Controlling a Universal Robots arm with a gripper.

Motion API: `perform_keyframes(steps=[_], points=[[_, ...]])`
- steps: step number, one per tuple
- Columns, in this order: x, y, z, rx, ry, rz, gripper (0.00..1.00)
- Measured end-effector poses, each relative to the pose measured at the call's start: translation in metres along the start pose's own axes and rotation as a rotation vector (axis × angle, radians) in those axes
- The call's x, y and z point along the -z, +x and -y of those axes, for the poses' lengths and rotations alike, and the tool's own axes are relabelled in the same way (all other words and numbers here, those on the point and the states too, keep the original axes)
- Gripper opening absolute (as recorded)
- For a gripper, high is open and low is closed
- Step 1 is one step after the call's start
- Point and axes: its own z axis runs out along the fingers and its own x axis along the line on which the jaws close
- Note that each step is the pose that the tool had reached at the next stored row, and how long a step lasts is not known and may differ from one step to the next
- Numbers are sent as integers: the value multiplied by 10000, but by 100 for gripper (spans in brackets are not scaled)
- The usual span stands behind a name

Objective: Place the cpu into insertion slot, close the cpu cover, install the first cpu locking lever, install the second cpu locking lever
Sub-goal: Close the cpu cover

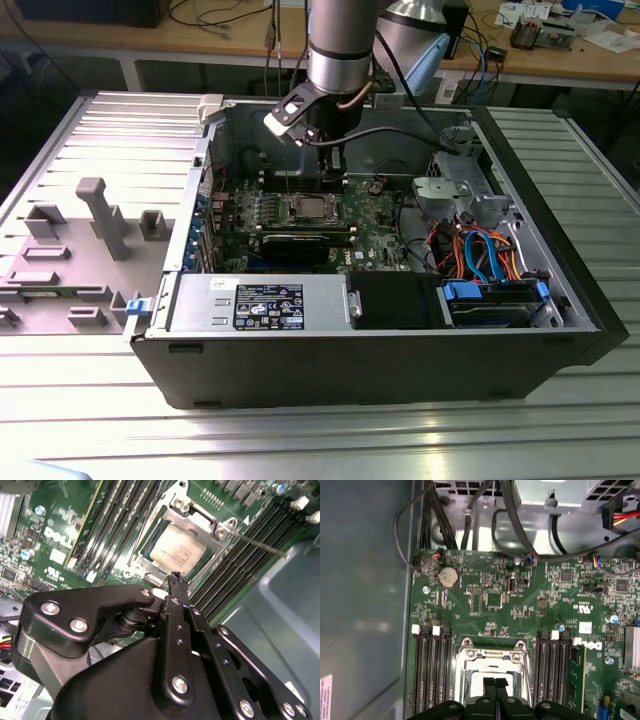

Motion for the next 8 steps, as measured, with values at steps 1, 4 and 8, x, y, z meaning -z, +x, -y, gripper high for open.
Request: perform_keyframes(steps=[1,4,8], points=[[-10,1,25,4,0,0,11],[-54,8,149,11,0,0,11],[-68,12,211,15,0,-1,11]])
